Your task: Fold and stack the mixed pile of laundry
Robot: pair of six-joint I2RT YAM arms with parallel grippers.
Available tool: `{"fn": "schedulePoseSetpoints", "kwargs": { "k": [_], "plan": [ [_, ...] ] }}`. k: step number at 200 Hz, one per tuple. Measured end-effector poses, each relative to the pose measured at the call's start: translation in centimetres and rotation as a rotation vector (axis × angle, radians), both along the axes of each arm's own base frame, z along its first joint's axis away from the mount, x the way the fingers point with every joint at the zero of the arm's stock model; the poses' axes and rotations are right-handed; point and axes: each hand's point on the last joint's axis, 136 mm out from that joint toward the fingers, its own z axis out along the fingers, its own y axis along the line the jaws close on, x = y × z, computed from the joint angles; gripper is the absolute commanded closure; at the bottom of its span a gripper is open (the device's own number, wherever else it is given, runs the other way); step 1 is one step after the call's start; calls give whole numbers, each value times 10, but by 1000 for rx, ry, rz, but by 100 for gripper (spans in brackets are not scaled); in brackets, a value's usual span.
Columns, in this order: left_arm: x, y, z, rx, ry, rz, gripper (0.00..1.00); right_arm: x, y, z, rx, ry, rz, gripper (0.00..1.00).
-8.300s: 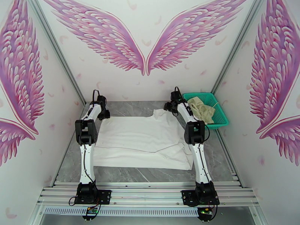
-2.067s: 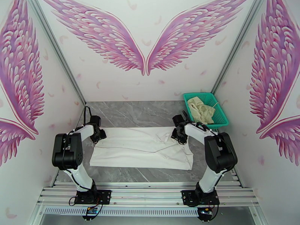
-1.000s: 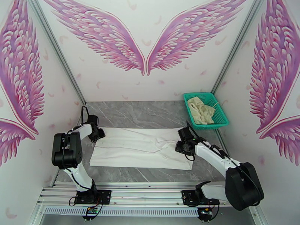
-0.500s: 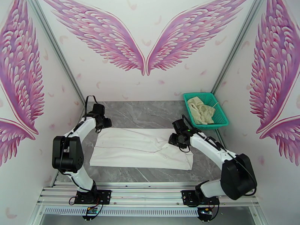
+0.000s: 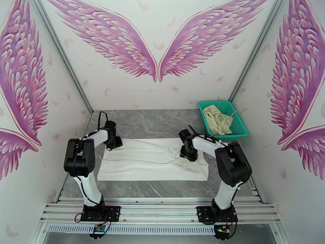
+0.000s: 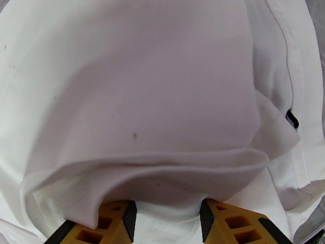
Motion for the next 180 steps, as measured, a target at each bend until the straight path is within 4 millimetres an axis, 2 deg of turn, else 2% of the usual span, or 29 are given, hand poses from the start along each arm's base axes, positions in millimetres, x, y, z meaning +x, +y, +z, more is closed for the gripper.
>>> {"fn": "schedulePoseSetpoints", "kwargs": {
  "k": [24, 45, 80, 97, 110, 126, 145, 165, 180],
  "plan": [
    [-19, 8, 0, -62, -8, 87, 70, 45, 11, 1, 0, -16, -2, 50],
    [-36, 5, -1, -104, -26, 143, 72, 87, 22, 2, 13, -54, 2, 50],
    [-80, -8, -2, -158, -24, 206, 74, 157, 43, 6, 57, -142, 29, 47],
    [-104, -20, -1, -173, -14, 210, 74, 199, 57, 9, 84, -207, 63, 47],
    [-125, -30, 0, -187, 5, 204, 74, 220, 65, 12, 111, -252, 84, 46],
    [-152, -37, 6, -192, 38, 199, 71, 231, 69, 15, 143, -274, 107, 45],
    [-162, -37, 32, -192, 1, 190, 68, 233, 63, 19, 152, -272, 119, 42],
    [-150, -36, 72, -180, -76, 150, 67, 230, 54, 30, 154, -273, 129, 39],
    [-131, -36, 95, -160, -120, 101, 69, 217, 44, 51, 151, -278, 130, 38]
  ]
}}
